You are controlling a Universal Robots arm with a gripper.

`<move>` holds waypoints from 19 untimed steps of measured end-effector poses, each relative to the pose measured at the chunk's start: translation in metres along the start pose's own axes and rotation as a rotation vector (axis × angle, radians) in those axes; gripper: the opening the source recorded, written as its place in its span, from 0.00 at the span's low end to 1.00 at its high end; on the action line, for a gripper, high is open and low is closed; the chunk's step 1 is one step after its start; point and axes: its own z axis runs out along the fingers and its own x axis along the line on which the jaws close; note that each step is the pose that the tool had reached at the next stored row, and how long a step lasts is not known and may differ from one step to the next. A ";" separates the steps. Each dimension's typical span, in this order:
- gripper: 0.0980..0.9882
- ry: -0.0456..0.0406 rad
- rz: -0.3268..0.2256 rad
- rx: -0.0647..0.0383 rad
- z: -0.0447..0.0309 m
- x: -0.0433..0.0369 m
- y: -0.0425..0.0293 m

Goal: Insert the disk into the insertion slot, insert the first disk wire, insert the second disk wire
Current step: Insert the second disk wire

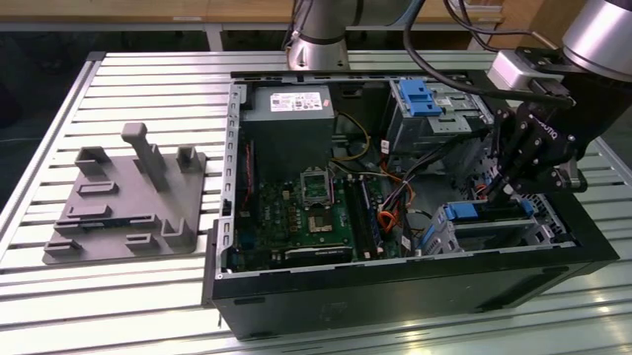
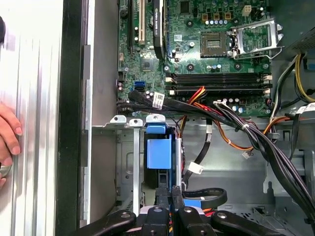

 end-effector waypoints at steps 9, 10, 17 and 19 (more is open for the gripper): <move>0.05 0.0000 0.000 0.000 0.0028 0.0000 -0.0002; 0.05 -0.0001 0.000 0.000 0.0030 0.0000 -0.0003; 0.05 -0.0001 0.000 0.000 0.0034 0.0007 -0.0004; 0.05 -0.0003 0.000 0.000 0.0034 0.0007 -0.0004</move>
